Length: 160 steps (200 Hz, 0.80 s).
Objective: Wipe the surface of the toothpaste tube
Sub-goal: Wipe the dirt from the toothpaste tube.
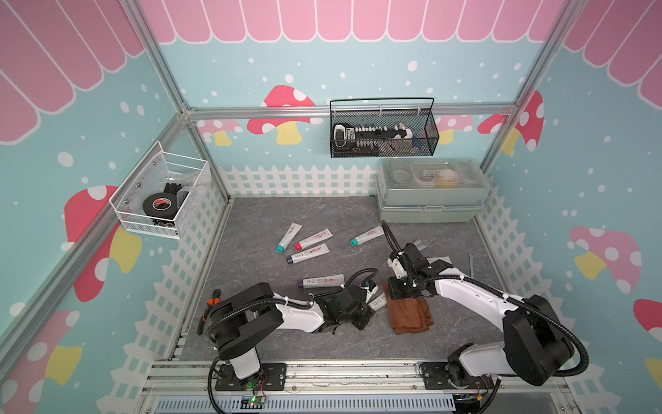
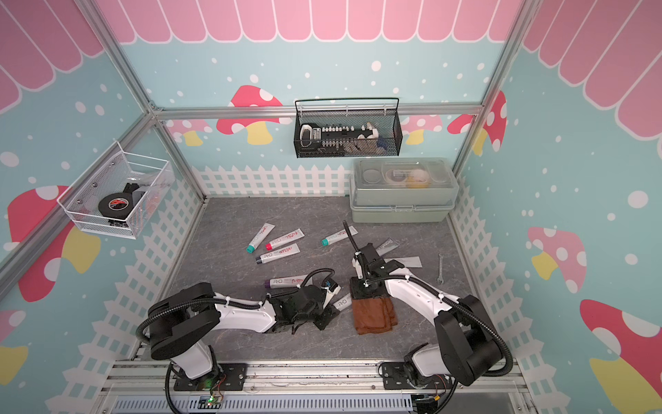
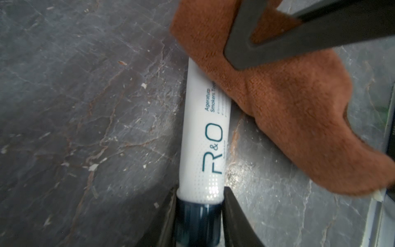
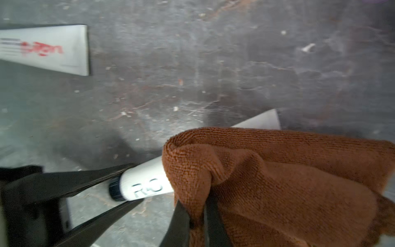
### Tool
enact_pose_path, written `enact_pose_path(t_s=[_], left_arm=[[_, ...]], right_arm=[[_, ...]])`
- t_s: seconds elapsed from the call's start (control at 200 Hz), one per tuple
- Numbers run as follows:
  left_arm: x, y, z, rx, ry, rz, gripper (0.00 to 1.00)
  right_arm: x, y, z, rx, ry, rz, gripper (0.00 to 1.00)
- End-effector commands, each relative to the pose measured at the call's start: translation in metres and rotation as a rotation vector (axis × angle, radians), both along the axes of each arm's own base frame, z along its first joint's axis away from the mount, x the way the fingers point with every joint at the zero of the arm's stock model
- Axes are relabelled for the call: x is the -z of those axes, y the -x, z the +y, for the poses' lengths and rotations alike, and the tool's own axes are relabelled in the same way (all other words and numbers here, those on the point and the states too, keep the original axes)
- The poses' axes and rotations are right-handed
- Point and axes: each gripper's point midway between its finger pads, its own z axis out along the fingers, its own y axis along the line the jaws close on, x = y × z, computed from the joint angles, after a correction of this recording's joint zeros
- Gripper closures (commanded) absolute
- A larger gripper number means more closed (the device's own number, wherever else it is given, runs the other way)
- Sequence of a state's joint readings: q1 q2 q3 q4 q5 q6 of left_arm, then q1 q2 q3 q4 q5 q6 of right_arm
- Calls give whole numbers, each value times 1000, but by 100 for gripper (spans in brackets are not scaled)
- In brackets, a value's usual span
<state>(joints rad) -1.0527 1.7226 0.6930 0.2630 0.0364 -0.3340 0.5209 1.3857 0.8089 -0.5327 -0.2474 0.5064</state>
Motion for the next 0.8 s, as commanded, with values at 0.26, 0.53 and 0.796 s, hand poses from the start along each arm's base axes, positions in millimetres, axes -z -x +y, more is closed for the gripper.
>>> enact_pose_path(t_s=[0.26,0.53,0.796], left_arm=[[8,-1,8,-26,-19,21,68],[8,-2,11,-37,-18,16,68],[7,-3,14,-45,-8,13,68]], right_arm=[[44,8,-11,-35,202,94,94],[61,-4,-74,54,556,71,94],[63,-7,-95,147,489,89,94]])
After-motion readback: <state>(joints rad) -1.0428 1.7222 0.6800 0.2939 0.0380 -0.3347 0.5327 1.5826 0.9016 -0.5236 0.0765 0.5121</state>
